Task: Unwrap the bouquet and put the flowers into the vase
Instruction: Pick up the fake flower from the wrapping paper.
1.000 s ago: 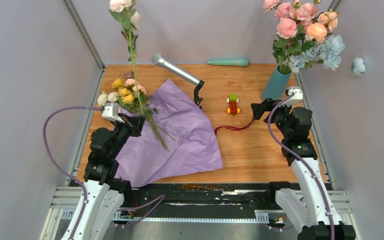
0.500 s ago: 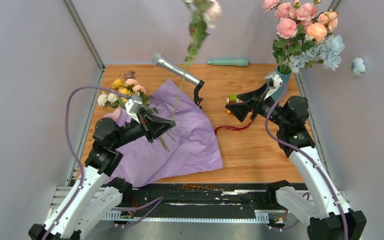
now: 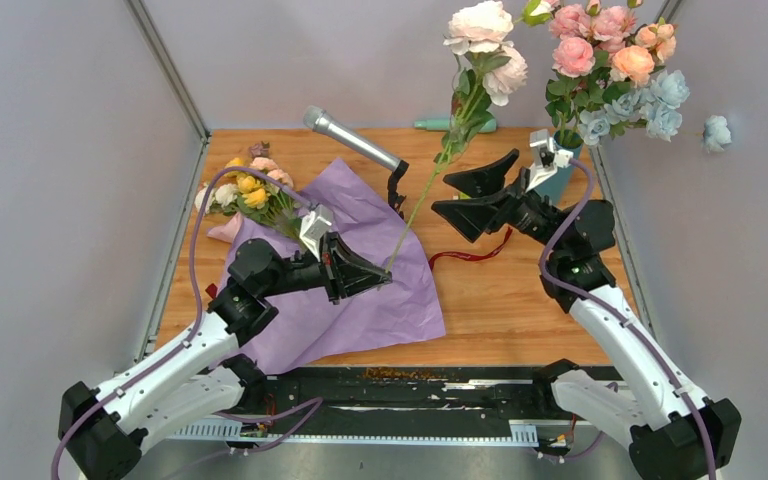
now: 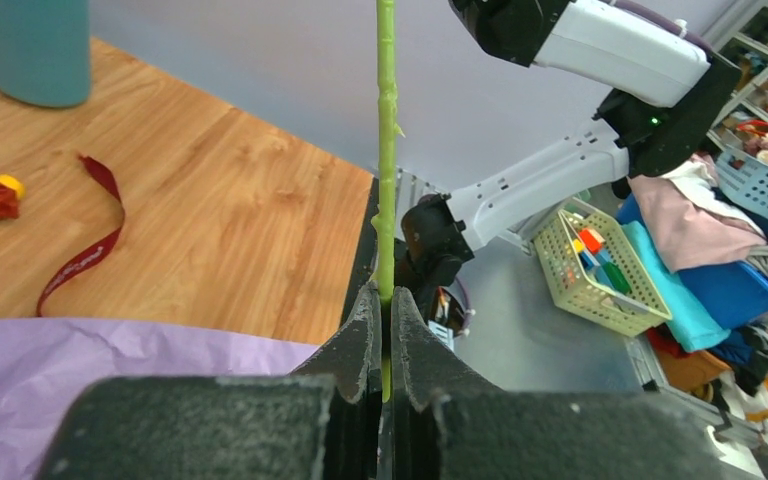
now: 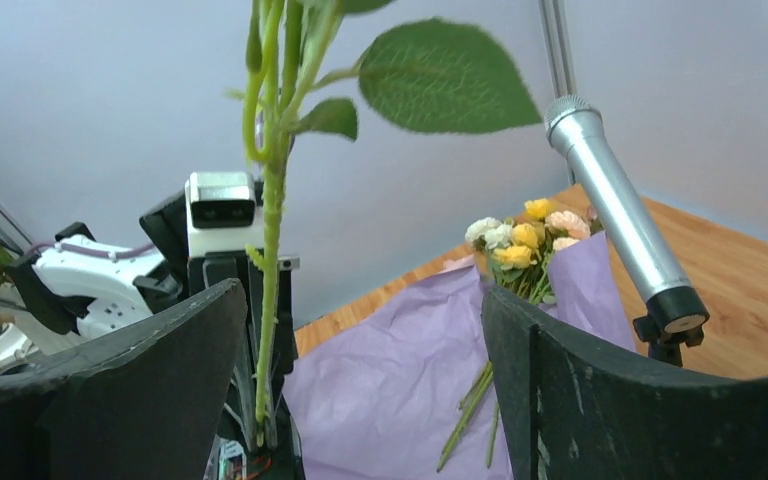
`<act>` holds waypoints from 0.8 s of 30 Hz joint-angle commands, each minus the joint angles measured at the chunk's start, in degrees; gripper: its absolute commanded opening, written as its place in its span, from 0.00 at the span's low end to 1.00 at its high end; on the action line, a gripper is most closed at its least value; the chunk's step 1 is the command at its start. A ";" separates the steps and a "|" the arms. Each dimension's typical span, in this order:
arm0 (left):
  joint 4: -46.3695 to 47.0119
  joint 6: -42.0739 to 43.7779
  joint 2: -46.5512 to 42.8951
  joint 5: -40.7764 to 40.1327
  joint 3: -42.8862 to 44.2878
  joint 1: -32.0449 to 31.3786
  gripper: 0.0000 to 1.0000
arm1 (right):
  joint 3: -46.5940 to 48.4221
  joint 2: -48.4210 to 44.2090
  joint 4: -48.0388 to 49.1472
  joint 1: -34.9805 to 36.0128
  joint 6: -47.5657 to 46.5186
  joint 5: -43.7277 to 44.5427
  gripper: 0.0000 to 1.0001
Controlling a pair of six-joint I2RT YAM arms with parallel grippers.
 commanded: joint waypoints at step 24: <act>-4.55 4.60 -3.27 4.05 -2.43 -3.33 0.00 | -2.21 -0.44 18.31 0.33 12.36 9.08 0.56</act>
